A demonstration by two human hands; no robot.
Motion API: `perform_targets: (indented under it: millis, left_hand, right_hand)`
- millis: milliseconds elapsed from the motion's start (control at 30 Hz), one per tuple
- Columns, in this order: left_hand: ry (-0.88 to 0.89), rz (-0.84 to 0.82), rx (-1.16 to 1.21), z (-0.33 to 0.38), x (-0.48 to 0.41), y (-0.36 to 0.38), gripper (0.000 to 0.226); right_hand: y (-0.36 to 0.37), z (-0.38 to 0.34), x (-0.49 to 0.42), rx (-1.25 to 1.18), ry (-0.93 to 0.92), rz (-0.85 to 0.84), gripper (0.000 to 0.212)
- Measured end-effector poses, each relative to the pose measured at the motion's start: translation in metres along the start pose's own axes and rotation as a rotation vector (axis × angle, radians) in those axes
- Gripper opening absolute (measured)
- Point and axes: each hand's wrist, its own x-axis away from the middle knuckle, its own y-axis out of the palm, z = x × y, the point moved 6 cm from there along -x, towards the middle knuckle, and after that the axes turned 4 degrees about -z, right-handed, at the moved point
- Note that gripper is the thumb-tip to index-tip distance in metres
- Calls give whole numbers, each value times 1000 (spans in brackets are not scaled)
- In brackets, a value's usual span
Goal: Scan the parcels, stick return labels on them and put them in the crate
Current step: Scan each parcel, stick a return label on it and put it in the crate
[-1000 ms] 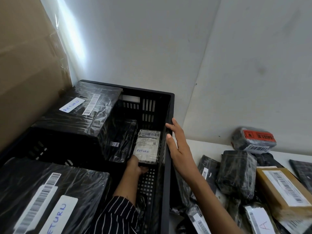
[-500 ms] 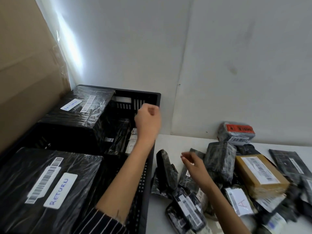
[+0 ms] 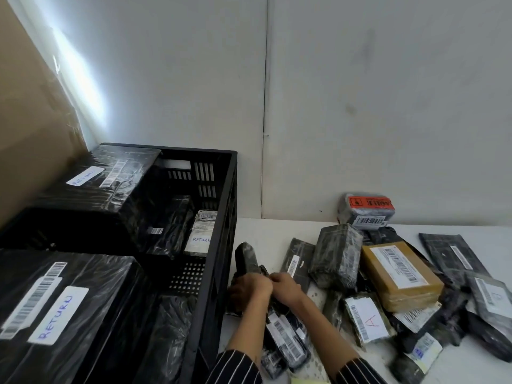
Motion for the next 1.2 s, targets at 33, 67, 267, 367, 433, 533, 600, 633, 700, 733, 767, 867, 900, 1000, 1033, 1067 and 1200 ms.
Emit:
perform_targets:
  millis: [33, 67, 267, 367, 433, 533, 600, 633, 700, 733, 767, 867, 900, 1000, 1033, 1067, 1200]
  left_hand:
    - [-1, 18, 16, -7, -1, 1, 48]
    - [17, 41, 15, -10, -1, 0, 46]
    - [250, 24, -91, -2, -5, 2, 35]
    - [481, -86, 15, 10, 19, 3, 30]
    - [576, -250, 147, 12, 43, 6, 29]
    - [545, -534, 240, 3, 89, 18, 28]
    - [455, -689, 322, -9, 122, 31, 28]
    - [408, -752, 360, -16, 138, 39, 29]
    - [350, -869, 369, -32, 167, 57, 32]
    - [338, -926, 351, -41, 180, 67, 33]
    - [329, -971, 329, -49, 193, 77, 34]
    - [293, -1025, 273, -74, 222, 112, 40]
    - [285, -1002, 248, -81, 229, 123, 43]
    - [297, -898, 226, -100, 242, 153, 50]
    - [319, -903, 252, -104, 248, 164, 49]
    - [347, -914, 269, -108, 253, 174, 49]
    - [354, -913, 296, -120, 259, 207, 42]
  right_hand:
    - [4, 7, -4, -5, 17, 11, 39]
    - [7, 14, -8, -17, 31, 20, 36]
    - [-8, -18, 31, -323, -60, 72, 17]
    - [-35, -21, 63, -573, -108, 129, 20]
    - [-57, -16, 88, -696, -133, 142, 20]
    - [-95, 2, 126, -869, -183, 178, 24]
    - [-123, 19, 152, -916, -222, 186, 32]
    - [-136, 28, 166, -912, -239, 183, 36]
    - [-157, 47, 196, -912, -277, 146, 40]
    - [-165, 57, 211, -942, -293, 121, 39]
    - [-172, 68, 227, -979, -301, 97, 37]
    - [-188, 106, 267, -991, -305, 101, 32]
    - [-194, 120, 277, -963, -292, 139, 32]
    - [-211, 162, 304, -874, -189, 334, 36]
    - [-216, 174, 311, -857, -156, 390, 37]
    - [-220, 183, 318, -847, -124, 424, 38]
    - [-232, 217, 341, -721, -26, 471, 27]
